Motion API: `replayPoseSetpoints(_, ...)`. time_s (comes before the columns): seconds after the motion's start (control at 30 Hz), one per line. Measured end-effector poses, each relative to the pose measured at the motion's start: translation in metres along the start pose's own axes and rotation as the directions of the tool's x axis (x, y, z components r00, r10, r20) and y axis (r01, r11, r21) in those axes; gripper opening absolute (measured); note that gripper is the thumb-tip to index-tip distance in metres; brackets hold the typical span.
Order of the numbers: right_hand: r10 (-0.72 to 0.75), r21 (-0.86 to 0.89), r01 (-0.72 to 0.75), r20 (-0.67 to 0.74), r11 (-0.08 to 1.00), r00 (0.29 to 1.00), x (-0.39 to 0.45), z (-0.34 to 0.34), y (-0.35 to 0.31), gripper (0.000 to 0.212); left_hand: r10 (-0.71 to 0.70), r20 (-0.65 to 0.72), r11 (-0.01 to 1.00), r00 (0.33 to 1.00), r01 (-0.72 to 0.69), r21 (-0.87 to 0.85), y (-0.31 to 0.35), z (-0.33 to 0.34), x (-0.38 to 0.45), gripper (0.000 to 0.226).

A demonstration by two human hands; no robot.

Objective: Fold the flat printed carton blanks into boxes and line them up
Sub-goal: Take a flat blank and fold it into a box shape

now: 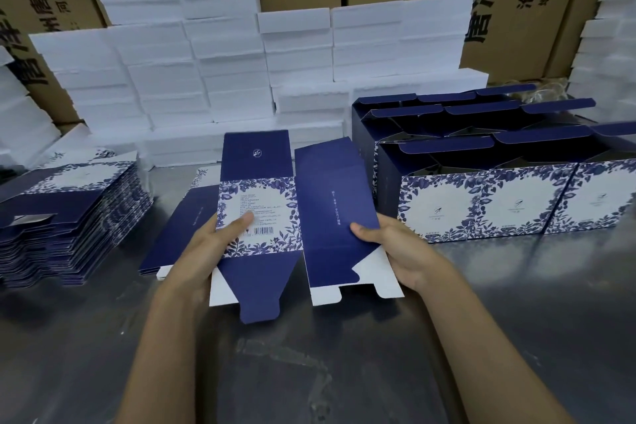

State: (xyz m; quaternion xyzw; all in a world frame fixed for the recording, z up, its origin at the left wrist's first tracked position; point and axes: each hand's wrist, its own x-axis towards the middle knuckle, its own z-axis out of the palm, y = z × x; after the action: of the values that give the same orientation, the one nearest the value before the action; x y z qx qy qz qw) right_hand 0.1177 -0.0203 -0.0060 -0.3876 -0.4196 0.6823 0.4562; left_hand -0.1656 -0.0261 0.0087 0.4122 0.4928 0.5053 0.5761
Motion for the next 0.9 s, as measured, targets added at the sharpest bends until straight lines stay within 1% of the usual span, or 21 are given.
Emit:
replayPoseSetpoints(0.07, 0.028, -0.017, -0.028, 0.022, 0.999, 0.999, -0.001, 0.000, -0.001, 0.027, 0.000, -0.080, 1.000, 0.997, 0.000, 0.002, 0.000, 0.000, 0.001, 0.041)
replayPoseSetpoints(0.17, 0.081, 0.001, -0.081, 0.065, 0.997, 0.995, -0.003, 0.001, -0.003, 0.027, 0.084, -0.183, 0.989, 0.979, -0.060, 0.133, 0.000, -0.006, 0.006, 0.037)
replayPoseSetpoints(0.23, 0.088, 0.052, -0.090, 0.039, 0.995, 0.995, -0.002, 0.004, -0.003, 0.026, 0.086, -0.177, 0.983, 0.981, -0.055, 0.174, -0.001, -0.010, 0.006, 0.041)
replayPoseSetpoints(0.27, 0.070, 0.069, -0.071, 0.014, 0.995, 0.997, 0.000, 0.006, -0.002, 0.027, 0.071, -0.157, 0.985, 0.985, -0.044, 0.169, 0.000, -0.009, 0.006, 0.039)
replayPoseSetpoints(0.33, 0.022, 0.067, -0.019, -0.040, 0.998, 0.999, 0.003, 0.009, 0.001, 0.027, 0.027, -0.125, 0.992, 0.992, -0.011, 0.123, 0.002, -0.007, 0.004, 0.029)
replayPoseSetpoints(0.37, 0.006, 0.056, -0.002, -0.059, 0.998, 0.998, 0.004, 0.010, 0.002, 0.026, 0.002, -0.127, 0.995, 0.992, 0.011, 0.100, 0.002, -0.007, 0.005, 0.028)
replayPoseSetpoints(0.43, 0.004, 0.025, -0.003, -0.061, 1.000, 0.998, 0.003, 0.010, 0.002, 0.026, -0.028, -0.159, 0.995, 0.987, 0.043, 0.093, 0.003, -0.004, 0.004, 0.039)
replayPoseSetpoints(0.47, 0.015, 0.013, -0.015, -0.048, 1.000, 0.999, 0.002, 0.010, 0.001, 0.026, -0.021, -0.199, 0.993, 0.980, 0.043, 0.107, 0.004, -0.004, 0.005, 0.045)
replayPoseSetpoints(0.5, 0.030, 0.011, -0.030, -0.033, 0.999, 0.999, 0.001, 0.010, 0.000, 0.027, 0.008, -0.250, 0.989, 0.968, 0.029, 0.144, 0.004, -0.004, 0.005, 0.047)
replayPoseSetpoints(0.53, 0.052, 0.024, -0.051, -0.021, 0.998, 0.998, 0.000, 0.010, -0.001, 0.027, 0.055, -0.290, 0.981, 0.955, 0.002, 0.193, 0.005, -0.005, 0.006, 0.044)
replayPoseSetpoints(0.57, 0.081, 0.045, -0.080, -0.012, 0.996, 0.997, 0.000, 0.011, -0.001, 0.028, 0.098, -0.315, 0.972, 0.944, -0.023, 0.233, 0.006, -0.005, 0.005, 0.040)
replayPoseSetpoints(0.6, 0.111, 0.065, -0.111, -0.003, 0.992, 0.994, -0.001, 0.011, -0.002, 0.031, 0.123, -0.335, 0.967, 0.934, -0.037, 0.251, 0.006, -0.006, 0.005, 0.041)
replayPoseSetpoints(0.67, 0.133, 0.059, -0.134, 0.028, 0.989, 0.991, -0.003, 0.010, -0.004, 0.036, 0.111, -0.409, 0.975, 0.906, -0.020, 0.219, 0.007, -0.005, 0.005, 0.058)
replayPoseSetpoints(0.7, 0.117, 0.035, -0.119, 0.044, 0.992, 0.992, -0.004, 0.009, -0.004, 0.036, 0.108, -0.451, 0.980, 0.886, -0.018, 0.199, 0.007, -0.004, 0.005, 0.062)
replayPoseSetpoints(0.77, 0.079, 0.026, -0.081, 0.063, 0.996, 0.995, -0.007, 0.008, -0.006, 0.033, 0.138, -0.496, 0.980, 0.857, -0.045, 0.195, 0.008, 0.000, 0.005, 0.055)
replayPoseSetpoints(0.8, 0.065, 0.037, -0.068, 0.057, 0.997, 0.996, -0.008, 0.008, -0.007, 0.033, 0.183, -0.491, 0.973, 0.852, -0.084, 0.216, 0.008, 0.003, 0.004, 0.057)
replayPoseSetpoints(0.83, 0.055, 0.051, -0.058, 0.048, 0.997, 0.997, -0.008, 0.009, -0.008, 0.032, 0.240, -0.469, 0.960, 0.850, -0.136, 0.245, 0.007, 0.006, 0.003, 0.063)
replayPoseSetpoints(0.9, 0.043, 0.104, -0.046, 0.037, 0.994, 0.998, -0.008, 0.011, -0.008, 0.031, 0.358, -0.384, 0.913, 0.851, -0.233, 0.334, 0.004, 0.010, 0.003, 0.075)
